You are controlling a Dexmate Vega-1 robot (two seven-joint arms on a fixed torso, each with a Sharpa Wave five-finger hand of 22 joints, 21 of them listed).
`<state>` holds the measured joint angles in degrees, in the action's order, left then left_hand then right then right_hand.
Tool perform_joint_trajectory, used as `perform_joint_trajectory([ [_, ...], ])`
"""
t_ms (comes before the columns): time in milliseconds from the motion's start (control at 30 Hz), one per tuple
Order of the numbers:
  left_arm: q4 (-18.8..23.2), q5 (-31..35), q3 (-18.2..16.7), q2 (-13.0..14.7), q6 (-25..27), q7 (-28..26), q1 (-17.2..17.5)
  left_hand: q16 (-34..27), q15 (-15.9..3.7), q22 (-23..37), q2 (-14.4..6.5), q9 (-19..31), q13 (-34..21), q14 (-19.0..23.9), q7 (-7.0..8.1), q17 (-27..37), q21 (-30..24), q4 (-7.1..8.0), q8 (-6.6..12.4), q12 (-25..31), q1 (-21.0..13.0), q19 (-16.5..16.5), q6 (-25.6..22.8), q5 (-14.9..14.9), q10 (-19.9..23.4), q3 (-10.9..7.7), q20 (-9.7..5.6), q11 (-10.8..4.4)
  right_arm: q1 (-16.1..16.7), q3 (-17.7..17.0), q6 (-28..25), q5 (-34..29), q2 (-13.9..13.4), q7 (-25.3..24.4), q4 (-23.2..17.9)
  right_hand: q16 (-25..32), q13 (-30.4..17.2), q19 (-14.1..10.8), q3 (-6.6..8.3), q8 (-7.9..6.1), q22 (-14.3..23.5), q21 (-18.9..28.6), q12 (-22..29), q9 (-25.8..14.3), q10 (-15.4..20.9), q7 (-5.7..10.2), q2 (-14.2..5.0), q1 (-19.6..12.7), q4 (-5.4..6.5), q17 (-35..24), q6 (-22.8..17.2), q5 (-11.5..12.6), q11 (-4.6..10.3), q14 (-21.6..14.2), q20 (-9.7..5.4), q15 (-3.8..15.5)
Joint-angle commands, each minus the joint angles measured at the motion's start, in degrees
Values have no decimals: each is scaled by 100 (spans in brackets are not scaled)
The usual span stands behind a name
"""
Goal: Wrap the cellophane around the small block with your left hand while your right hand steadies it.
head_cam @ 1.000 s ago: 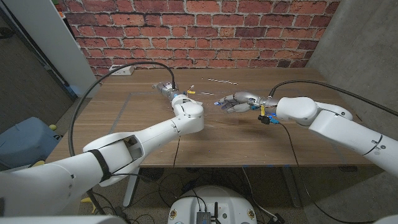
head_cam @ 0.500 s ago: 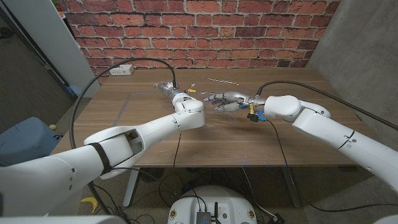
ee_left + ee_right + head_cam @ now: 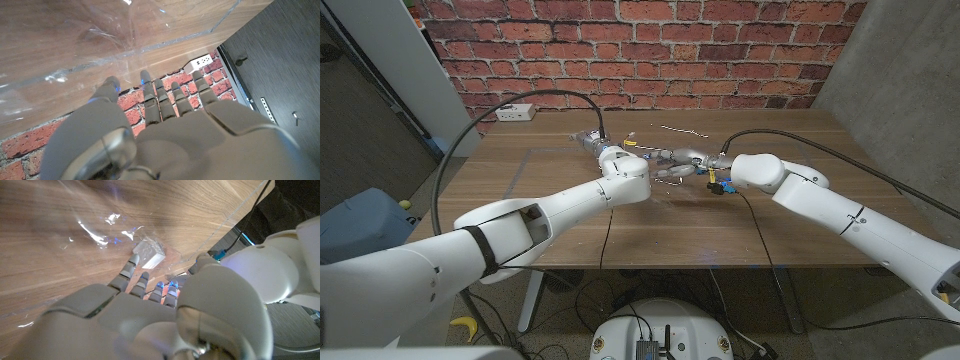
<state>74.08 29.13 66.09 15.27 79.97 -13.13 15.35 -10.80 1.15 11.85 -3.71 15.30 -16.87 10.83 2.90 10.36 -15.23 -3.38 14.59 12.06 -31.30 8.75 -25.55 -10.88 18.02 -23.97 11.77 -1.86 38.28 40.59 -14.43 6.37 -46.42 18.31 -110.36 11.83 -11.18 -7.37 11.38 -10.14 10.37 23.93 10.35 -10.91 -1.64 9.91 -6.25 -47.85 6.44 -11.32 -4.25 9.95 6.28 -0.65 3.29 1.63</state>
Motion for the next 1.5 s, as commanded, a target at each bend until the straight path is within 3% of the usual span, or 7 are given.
perform_joint_trajectory([
  [33,718,-201,-294,336,-255,-405,281,13,76,24,-42,-160,17,-156,54,46,62,133,-391,-29,374,-153,731,91,-317,116,33,83,-350,408,-771,-478,285,-51,149,-30,-17,54,-86,-18,9,-47,26,-4,-62,-21,13,145,24,-7,105,45,-94,111,84,-12],
  [367,1759,-192,-857,1054,-1376,-1619,1046,-2,79,28,-171,-288,56,-240,279,46,88,249,-464,-31,652,-220,1414,72,-569,161,30,45,-687,785,-1410,-842,459,26,313,-49,-12,43,-217,-50,7,-86,24,2,-170,-277,126,305,7,15,114,62,-176,185,140,44],
  [633,2619,-25,-832,1947,-2087,-1209,1267,-19,-73,5,58,-382,135,-135,949,5,123,56,-213,110,717,-261,673,46,-331,256,3,-187,-871,976,-1619,-981,579,60,502,-66,-9,48,-240,-44,7,-107,21,4,-222,-312,145,317,-30,28,154,75,-207,237,137,13],
  [833,3085,23,-1202,2243,-2319,-1150,1618,67,243,-7,467,-451,283,-705,957,27,318,-21,-502,-104,1086,-774,2408,-62,-1200,614,47,-101,-1006,1089,-1700,-992,662,166,685,-76,-8,50,-249,-35,7,-121,16,5,-267,-331,147,319,-56,35,198,84,-237,274,132,-49],
  [933,3237,269,-1179,2343,-2208,-1093,1664,102,284,-7,482,-452,318,-985,965,21,358,-11,-456,-131,1158,-936,2574,-76,-1445,660,49,-87,-1046,1135,-1754,-1015,686,174,726,-75,-8,51,-251,-36,7,-126,15,5,-282,-345,145,321,-63,36,203,87,-240,279,131,-49],
  [1200,3627,1634,-410,2846,-1902,-74,1446,-65,115,-62,508,-303,360,-815,950,-3,253,-486,280,384,617,-777,658,-220,-347,562,42,-436,-1078,1173,-1835,-1051,707,102,743,-72,-7,53,-259,-41,8,-139,26,5,-284,-365,139,329,-81,40,214,93,-241,285,134,-49],
  [1500,3304,3518,552,2745,-1204,2290,958,-219,-393,-78,957,-352,353,-20,964,-14,227,-596,745,602,33,-497,-872,-491,884,690,39,-775,-1117,1230,-1973,-1132,719,37,715,-71,-6,58,-265,-38,8,-154,31,5,-302,-364,128,336,-100,42,245,98,-260,301,131,-87],
])
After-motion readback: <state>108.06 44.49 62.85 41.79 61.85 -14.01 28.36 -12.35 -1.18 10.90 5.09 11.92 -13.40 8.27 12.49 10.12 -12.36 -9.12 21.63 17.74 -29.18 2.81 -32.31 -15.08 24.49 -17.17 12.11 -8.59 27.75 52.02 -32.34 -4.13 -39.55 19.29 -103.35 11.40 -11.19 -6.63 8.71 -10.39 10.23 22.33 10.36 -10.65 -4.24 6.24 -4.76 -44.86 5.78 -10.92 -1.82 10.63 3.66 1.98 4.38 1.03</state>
